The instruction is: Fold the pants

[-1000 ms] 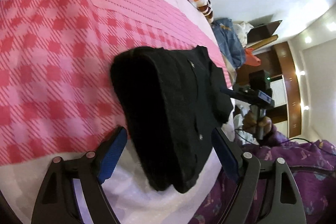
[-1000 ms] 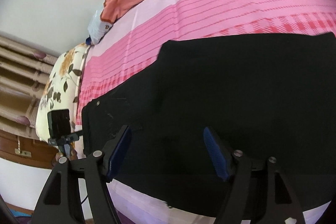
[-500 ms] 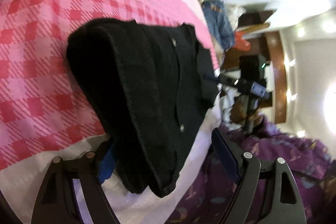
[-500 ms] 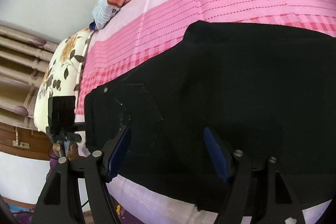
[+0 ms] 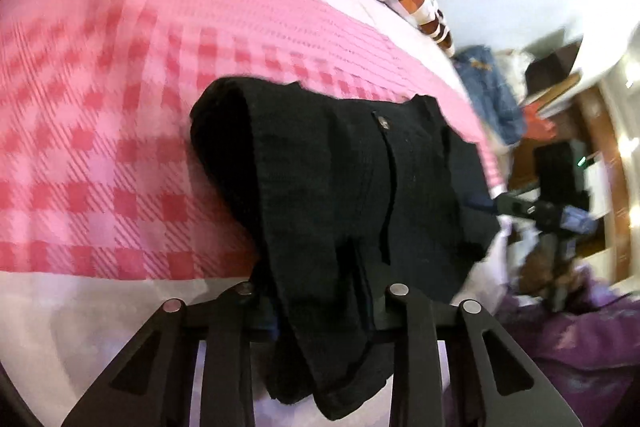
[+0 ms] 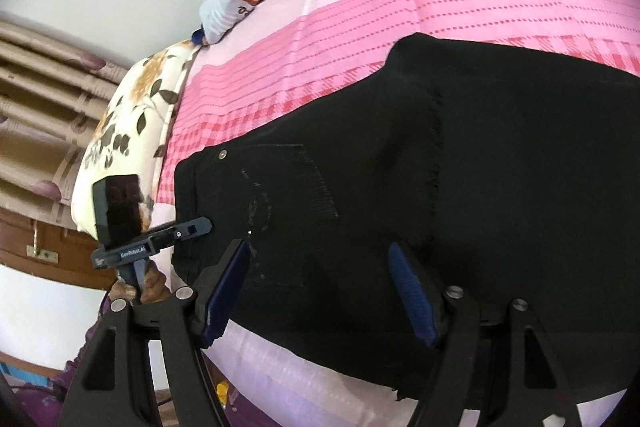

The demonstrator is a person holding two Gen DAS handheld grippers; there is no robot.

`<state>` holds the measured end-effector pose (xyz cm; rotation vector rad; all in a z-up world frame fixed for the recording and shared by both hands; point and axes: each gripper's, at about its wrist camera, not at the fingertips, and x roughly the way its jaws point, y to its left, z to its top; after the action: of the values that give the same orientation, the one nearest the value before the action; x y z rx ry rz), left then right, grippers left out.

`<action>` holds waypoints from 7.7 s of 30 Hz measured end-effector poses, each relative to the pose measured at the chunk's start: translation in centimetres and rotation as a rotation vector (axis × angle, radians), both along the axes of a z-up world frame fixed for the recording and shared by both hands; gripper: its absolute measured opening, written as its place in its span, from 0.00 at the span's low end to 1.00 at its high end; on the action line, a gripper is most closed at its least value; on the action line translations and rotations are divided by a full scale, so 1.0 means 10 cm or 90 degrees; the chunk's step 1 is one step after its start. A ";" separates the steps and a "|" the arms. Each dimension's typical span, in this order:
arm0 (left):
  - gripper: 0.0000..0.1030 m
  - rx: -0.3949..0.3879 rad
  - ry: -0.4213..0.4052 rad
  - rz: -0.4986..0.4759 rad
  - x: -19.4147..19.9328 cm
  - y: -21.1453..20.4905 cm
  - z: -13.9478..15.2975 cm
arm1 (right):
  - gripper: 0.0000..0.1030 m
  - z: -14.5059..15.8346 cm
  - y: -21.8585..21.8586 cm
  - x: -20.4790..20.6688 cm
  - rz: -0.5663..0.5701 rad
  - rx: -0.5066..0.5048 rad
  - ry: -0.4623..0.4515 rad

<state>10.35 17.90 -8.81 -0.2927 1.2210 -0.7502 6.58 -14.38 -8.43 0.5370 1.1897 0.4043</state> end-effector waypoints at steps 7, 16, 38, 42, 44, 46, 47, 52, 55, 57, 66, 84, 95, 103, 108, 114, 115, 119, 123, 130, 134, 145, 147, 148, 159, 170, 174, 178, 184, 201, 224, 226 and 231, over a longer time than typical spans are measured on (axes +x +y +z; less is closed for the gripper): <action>0.24 0.114 -0.103 0.055 -0.30 -0.29 0.31 | 0.67 0.01 -0.25 -0.08 -0.047 0.049 -0.007; 0.22 0.182 -0.160 0.061 -0.43 -0.63 0.61 | 0.67 0.01 -0.54 -0.21 -0.078 0.095 -0.021; 0.21 0.200 -0.185 0.027 -0.54 -1.27 1.04 | 0.67 0.03 -0.94 -0.43 -0.089 0.159 -0.057; 0.21 0.174 -0.177 0.011 -0.52 -1.48 1.12 | 0.67 0.09 -1.00 -0.44 -0.074 0.159 -0.069; 0.21 0.158 -0.169 0.004 -0.50 -1.60 1.14 | 0.67 0.09 -1.03 -0.44 -0.067 0.159 -0.070; 0.21 0.136 -0.151 0.004 -0.47 -1.68 1.14 | 0.67 0.06 -1.06 -0.47 -0.066 0.163 -0.069; 0.21 0.123 -0.142 0.007 -0.46 -1.71 1.14 | 0.67 0.04 -1.09 -0.48 -0.066 0.167 -0.067; 0.21 0.069 -0.094 0.026 -0.36 -1.81 1.11 | 0.67 -0.03 -1.12 -0.48 -0.040 0.192 -0.059; 0.21 0.048 -0.074 0.037 -0.31 -1.89 1.11 | 0.67 -0.01 -1.11 -0.47 -0.009 0.202 -0.070; 0.21 0.040 -0.068 0.038 -0.30 -1.97 1.13 | 0.67 0.01 -1.12 -0.49 0.009 0.208 -0.083; 0.21 0.021 -0.044 -0.012 -0.30 -2.65 1.11 | 0.70 0.03 -1.34 -0.48 0.077 0.285 -0.116; 0.21 -0.006 0.023 -0.101 -0.10 -3.92 0.84 | 0.80 -0.13 -2.08 -0.78 0.043 0.272 -0.145; 0.25 -0.035 0.091 -0.143 -0.08 -4.16 0.60 | 0.86 -0.21 -2.15 -0.81 0.031 0.258 -0.133; 0.30 -0.014 0.003 -0.134 -0.17 -4.04 0.97 | 0.87 -0.24 -2.18 -0.82 0.014 0.248 -0.124; 0.34 0.060 -0.078 -0.106 -0.33 -3.76 1.03 | 0.83 -0.31 -2.26 -0.82 -0.009 0.246 -0.115; 0.38 0.106 -0.091 -0.048 -0.43 -3.29 0.82 | 0.25 -0.45 -2.39 -0.82 -0.059 0.211 -0.069; 0.38 0.106 -0.084 -0.036 -0.43 -3.21 0.79 | 0.25 -0.45 -2.40 -0.84 -0.068 0.214 -0.065; 0.38 0.105 -0.056 0.021 -0.44 -2.87 0.65 | 0.23 -0.41 -2.46 -0.94 -0.097 0.240 -0.069; 0.38 0.107 -0.050 0.056 -0.46 -2.64 0.60 | 0.22 -0.39 -2.53 -1.04 -0.112 0.250 -0.064; 0.39 0.104 -0.036 0.079 -0.48 -2.48 0.51 | 0.21 -0.48 -2.64 -1.07 -0.133 0.250 -0.051; 0.40 0.109 -0.041 0.071 -0.53 -2.48 0.48 | 0.21 -0.38 -2.64 -1.04 -0.133 0.239 -0.071; 0.45 0.103 -0.010 0.083 -0.53 -2.46 0.29 | 0.20 -0.51 -2.76 -1.09 -0.144 0.256 -0.059; 0.45 0.099 -0.008 0.083 -0.54 -2.47 0.27 | 0.20 -0.54 -2.77 -1.09 -0.145 0.257 -0.054; 0.45 0.100 -0.007 0.082 -0.54 -2.47 0.26 | 0.19 -0.55 -2.78 -1.09 -0.144 0.259 -0.056; 0.46 0.095 -0.003 0.075 -0.54 -2.56 0.19 | 0.19 -0.69 -2.86 -1.08 -0.137 0.300 -0.044; 0.46 0.100 -0.030 0.080 -0.56 -2.55 0.17 | 0.21 -0.63 -2.88 -1.10 -0.123 0.281 -0.051; 0.46 0.131 -0.058 0.080 -0.55 -2.54 0.20 | 0.22 -0.58 -2.85 -1.10 -0.119 0.252 -0.057; 0.46 0.143 -0.071 0.073 -0.54 -2.57 0.19 | 0.23 -0.48 -2.80 -1.09 -0.110 0.199 -0.067; 0.46 0.165 -0.094 0.060 -0.49 -2.64 0.17 | 0.26 -0.42 -2.80 -1.10 -0.108 0.168 -0.070; 0.54 0.173 -0.122 0.031 -0.27 -2.84 0.10 | 0.65 -0.13 -2.95 -1.11 -0.186 0.085 -0.102; 0.72 0.216 -0.164 0.004 -0.28 -3.11 0.02 | 0.67 -0.24 -2.54 -0.86 -0.131 -0.014 -0.106; 0.74 0.217 -0.164 0.003 -0.26 -3.13 0.01 | 0.67 -0.24 -2.51 -0.86 -0.121 -0.022 -0.114; 0.77 0.214 -0.162 0.004 -0.24 -3.14 -0.01 | 0.67 -0.25 -2.50 -0.87 -0.111 -0.025 -0.130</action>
<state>7.93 -13.54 -8.94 0.0739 1.0813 -0.5459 -2.14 -39.40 -10.90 0.5470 0.9453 0.2791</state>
